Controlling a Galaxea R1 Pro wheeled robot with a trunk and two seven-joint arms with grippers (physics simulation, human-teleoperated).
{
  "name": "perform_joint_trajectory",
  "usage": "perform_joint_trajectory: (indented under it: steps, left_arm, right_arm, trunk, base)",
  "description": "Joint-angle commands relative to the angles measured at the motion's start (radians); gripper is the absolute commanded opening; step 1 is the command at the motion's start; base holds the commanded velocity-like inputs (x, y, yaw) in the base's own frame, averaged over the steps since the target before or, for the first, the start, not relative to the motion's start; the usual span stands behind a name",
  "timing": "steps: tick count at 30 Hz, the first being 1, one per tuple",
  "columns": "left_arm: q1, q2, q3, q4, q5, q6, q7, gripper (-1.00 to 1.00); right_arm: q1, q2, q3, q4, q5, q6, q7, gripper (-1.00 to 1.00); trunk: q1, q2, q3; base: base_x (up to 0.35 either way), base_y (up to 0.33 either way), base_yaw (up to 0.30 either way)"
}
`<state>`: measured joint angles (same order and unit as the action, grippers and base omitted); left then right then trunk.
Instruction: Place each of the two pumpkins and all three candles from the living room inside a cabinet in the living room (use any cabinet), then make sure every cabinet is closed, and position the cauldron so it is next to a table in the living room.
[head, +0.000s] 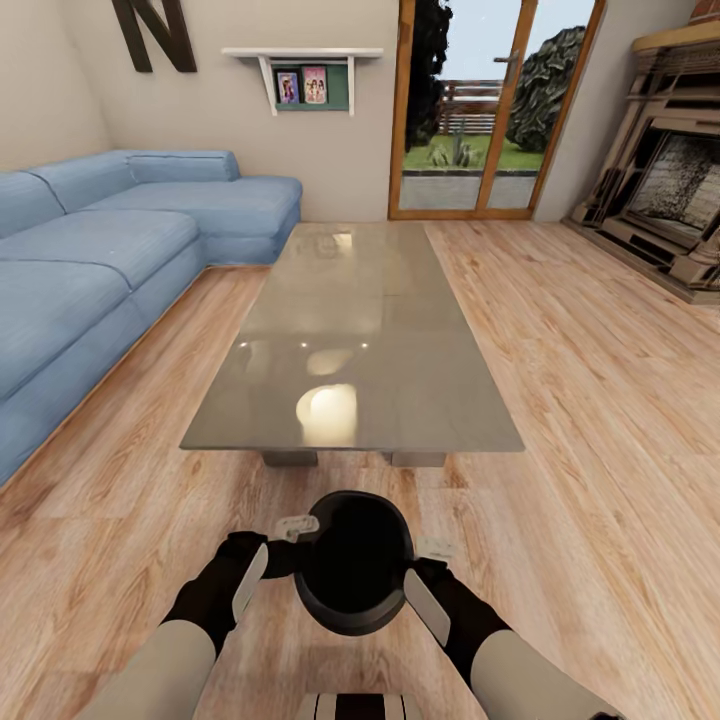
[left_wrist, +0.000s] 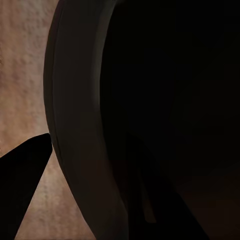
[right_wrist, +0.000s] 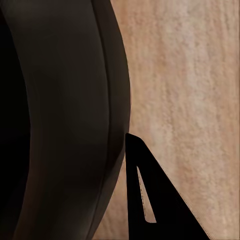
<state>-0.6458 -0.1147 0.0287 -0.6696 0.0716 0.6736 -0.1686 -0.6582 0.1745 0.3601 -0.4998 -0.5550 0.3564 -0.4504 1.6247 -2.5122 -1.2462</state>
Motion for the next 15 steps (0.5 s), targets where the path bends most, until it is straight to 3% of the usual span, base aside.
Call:
perform_joint_trajectory:
  steps: [1, 15]
  left_arm:
    - [0.000, 0.001, 0.020, -0.001, 0.039, 0.009, -0.002, -1.00]
    - [0.000, 0.001, 0.019, -0.001, 0.039, 0.009, -0.002, -1.00]
  right_arm:
    - [-0.001, 0.000, -0.024, -0.023, 0.001, -0.008, 0.062, -1.00]
    - [-0.001, 0.000, -0.024, -0.023, 0.001, -0.008, 0.062, -1.00]
  trunk:
    - [0.000, 0.000, -0.001]
    - [0.000, 0.000, -0.001]
  base:
    - [0.000, 0.000, 0.000]
    - [0.090, 0.000, 0.000]
